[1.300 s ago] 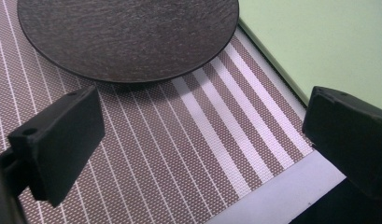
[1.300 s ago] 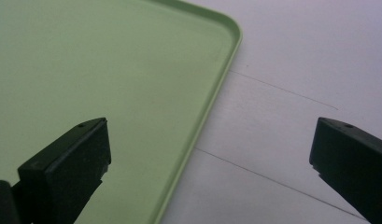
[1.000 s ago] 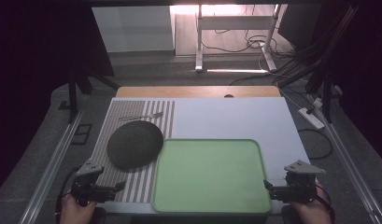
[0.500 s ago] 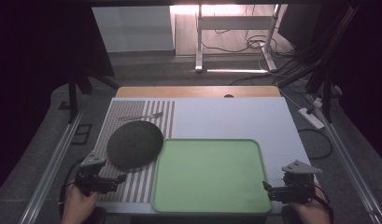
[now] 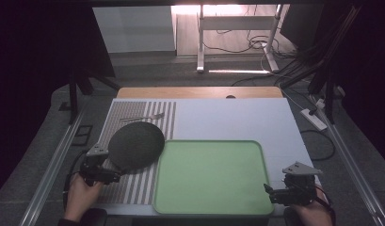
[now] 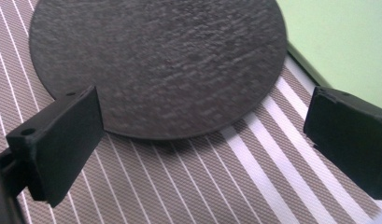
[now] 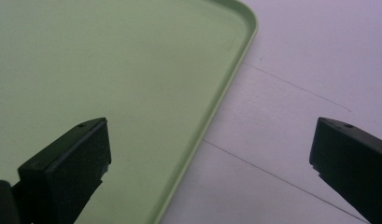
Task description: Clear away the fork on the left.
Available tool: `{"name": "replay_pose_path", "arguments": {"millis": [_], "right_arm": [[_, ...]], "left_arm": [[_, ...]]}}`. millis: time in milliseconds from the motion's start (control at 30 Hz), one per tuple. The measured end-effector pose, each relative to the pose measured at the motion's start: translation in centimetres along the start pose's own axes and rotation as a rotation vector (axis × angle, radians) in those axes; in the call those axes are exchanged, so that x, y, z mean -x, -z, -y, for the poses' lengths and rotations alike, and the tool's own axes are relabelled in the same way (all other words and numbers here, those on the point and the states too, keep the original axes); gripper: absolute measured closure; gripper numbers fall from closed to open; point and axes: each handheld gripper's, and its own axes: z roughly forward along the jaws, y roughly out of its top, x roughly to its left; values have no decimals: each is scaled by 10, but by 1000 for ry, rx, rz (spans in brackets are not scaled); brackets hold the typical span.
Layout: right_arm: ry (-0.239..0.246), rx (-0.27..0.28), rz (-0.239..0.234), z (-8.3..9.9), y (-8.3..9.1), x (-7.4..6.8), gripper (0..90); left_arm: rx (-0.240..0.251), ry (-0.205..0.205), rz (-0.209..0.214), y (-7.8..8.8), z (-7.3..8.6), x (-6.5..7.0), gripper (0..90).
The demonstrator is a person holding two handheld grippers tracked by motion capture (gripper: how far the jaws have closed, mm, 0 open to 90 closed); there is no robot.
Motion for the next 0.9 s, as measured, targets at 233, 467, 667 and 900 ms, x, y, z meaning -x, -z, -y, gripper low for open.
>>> {"name": "replay_pose_path", "arguments": {"millis": [233,467,667,900], "right_arm": [[17,-12,3,0,-1,-1,0],[27,-19,1,-1,-2,-2,0],[34,-28,1,-1,-3,-3,0],[49,-40,1,-1,-4,-4,0]], "left_arm": [[-5,22,19,-15,-9,-17,0],[-19,24,14,-27,-16,-26,0],[-28,45,12,-36,-23,-38,0],[-36,60,17,-47,-37,-50,0]]}}
